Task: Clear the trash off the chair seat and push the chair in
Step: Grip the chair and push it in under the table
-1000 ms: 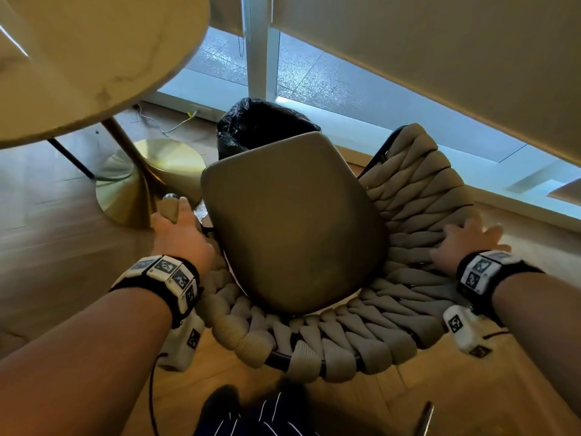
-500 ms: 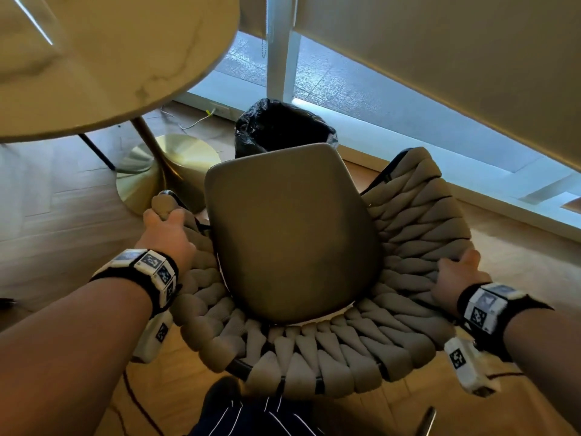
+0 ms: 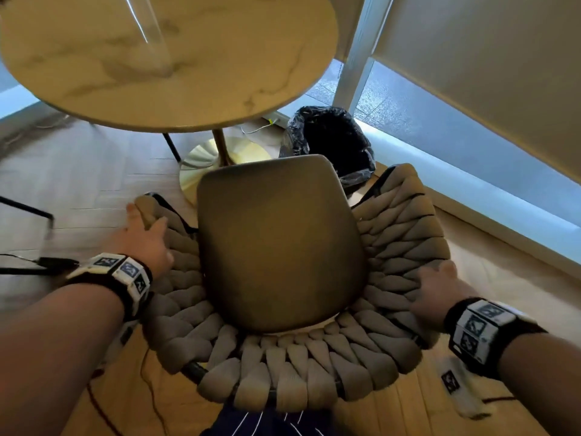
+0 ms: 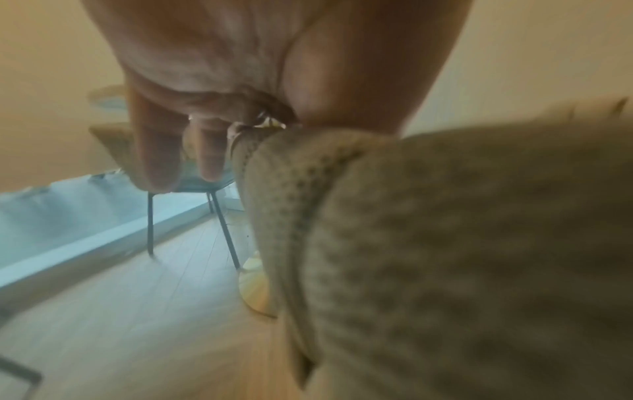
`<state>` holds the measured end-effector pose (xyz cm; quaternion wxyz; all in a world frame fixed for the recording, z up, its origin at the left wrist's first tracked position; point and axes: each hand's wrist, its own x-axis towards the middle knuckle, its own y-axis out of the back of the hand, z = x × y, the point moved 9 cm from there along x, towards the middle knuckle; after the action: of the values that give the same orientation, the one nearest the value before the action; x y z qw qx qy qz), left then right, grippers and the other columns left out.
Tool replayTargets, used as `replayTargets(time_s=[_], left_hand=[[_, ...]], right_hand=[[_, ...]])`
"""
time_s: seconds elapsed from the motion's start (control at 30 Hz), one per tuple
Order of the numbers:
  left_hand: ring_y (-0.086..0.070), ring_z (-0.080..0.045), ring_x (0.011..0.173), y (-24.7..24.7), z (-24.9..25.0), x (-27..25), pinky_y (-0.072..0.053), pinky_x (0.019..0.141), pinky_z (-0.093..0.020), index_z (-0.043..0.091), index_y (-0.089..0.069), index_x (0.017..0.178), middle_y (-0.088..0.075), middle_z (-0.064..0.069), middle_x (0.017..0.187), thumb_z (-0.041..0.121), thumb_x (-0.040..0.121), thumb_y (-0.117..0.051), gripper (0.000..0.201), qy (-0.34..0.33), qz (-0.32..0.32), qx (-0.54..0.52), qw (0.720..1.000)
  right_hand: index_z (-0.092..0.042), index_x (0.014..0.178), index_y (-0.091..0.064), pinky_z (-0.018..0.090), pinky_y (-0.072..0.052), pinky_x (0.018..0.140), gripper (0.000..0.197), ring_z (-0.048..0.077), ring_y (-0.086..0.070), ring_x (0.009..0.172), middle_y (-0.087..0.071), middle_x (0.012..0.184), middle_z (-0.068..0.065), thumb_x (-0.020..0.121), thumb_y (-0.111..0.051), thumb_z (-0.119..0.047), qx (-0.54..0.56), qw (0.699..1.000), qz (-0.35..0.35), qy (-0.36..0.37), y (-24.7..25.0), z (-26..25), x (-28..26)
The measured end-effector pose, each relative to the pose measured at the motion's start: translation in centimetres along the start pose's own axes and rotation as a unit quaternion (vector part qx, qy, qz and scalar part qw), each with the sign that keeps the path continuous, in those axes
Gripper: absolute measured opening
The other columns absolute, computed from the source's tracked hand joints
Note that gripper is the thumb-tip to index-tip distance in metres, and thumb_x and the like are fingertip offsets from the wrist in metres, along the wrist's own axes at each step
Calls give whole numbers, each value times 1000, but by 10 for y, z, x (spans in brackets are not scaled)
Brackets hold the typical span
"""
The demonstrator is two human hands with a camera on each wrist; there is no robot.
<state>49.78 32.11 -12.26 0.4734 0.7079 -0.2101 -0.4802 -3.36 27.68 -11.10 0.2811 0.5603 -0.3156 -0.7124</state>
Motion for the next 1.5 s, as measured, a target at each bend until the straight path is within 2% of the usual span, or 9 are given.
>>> replayTargets(time_s=[0.07, 0.23, 0.37, 0.47, 0.57, 0.83, 0.97, 1.2, 1.5], left_hand=[[-34, -43, 139, -4, -10, -13, -39, 110, -51, 34, -32, 152, 21, -19, 163, 55, 88, -56, 72, -12, -17, 39, 999], [-28, -39, 144, -13, -23, -31, -34, 113, -53, 35, -29, 153, 1, -16, 166, 60, 86, -55, 76, -22, -15, -9, 1000], [-34, -44, 141, -32, -23, -33, -36, 112, -45, 32, -15, 158, 10, -21, 164, 36, 93, -60, 79, 41, -76, -144, 986], [-44, -47, 130, -31, -27, -28, -43, 106, -49, 31, -25, 154, -10, -23, 158, 22, 91, -60, 73, 60, -32, -174, 982], [-50, -46, 120, -31, -39, -30, -47, 102, -50, 29, -33, 150, -26, -23, 148, 20, 89, -62, 67, 80, -7, -186, 979], [-54, -48, 115, -25, -88, -21, -47, 101, -52, 28, -40, 145, -28, -24, 143, 18, 88, -64, 63, 147, 9, -187, 971], [-50, -51, 118, -12, -88, 6, -46, 102, -57, 29, -39, 144, -27, -24, 144, 21, 87, -61, 62, 140, 23, -187, 972], [-57, -51, 104, 3, -90, 35, -51, 94, -57, 34, -40, 138, -27, -20, 140, 23, 88, -56, 54, 141, 36, -206, 968], [-57, -45, 101, 11, -73, 53, -49, 91, -49, 25, -43, 142, -34, -21, 134, 15, 90, -57, 55, 144, 67, -225, 961]], right_hand=[[-22, 122, -38, 44, -53, 86, 52, 35, -57, 100, -29, 121, 11, 80, -62, -40, 13, 999, 49, 2, 21, -4, 8], [-28, 152, -22, 50, -43, 106, 91, 47, -41, 130, -16, 151, 20, 78, -75, -31, 86, 994, 69, 3, 47, -18, 46], [-32, 144, -42, 46, -46, 102, 65, 48, -47, 116, -23, 140, 21, 82, -62, -25, 48, 996, 68, -10, 52, -28, 65], [-26, 140, -49, 43, -44, 102, 53, 47, -49, 113, -26, 137, 24, 88, -51, -19, 26, 998, 64, 2, 56, -33, 66], [-26, 139, -50, 43, -43, 104, 54, 46, -49, 115, -24, 142, 23, 86, -50, -16, 20, 998, 59, 24, 57, -40, 65], [-28, 134, -48, 43, -47, 99, 47, 40, -51, 107, -27, 128, 16, 89, -51, -17, 22, 994, 63, 88, 67, -100, 66], [-26, 135, -46, 42, -45, 94, 45, 44, -50, 108, -26, 133, 20, 92, -46, -13, 0, 995, 59, 79, 85, -117, 82], [-28, 129, -51, 40, -45, 87, 41, 41, -51, 95, -32, 129, 20, 92, -42, -14, -16, 993, 84, 85, 116, -143, 112], [-32, 101, -53, 43, -48, 89, 25, 38, -54, 83, -31, 105, 10, 85, -44, -14, -34, 990, 106, 83, 153, -165, 154]])
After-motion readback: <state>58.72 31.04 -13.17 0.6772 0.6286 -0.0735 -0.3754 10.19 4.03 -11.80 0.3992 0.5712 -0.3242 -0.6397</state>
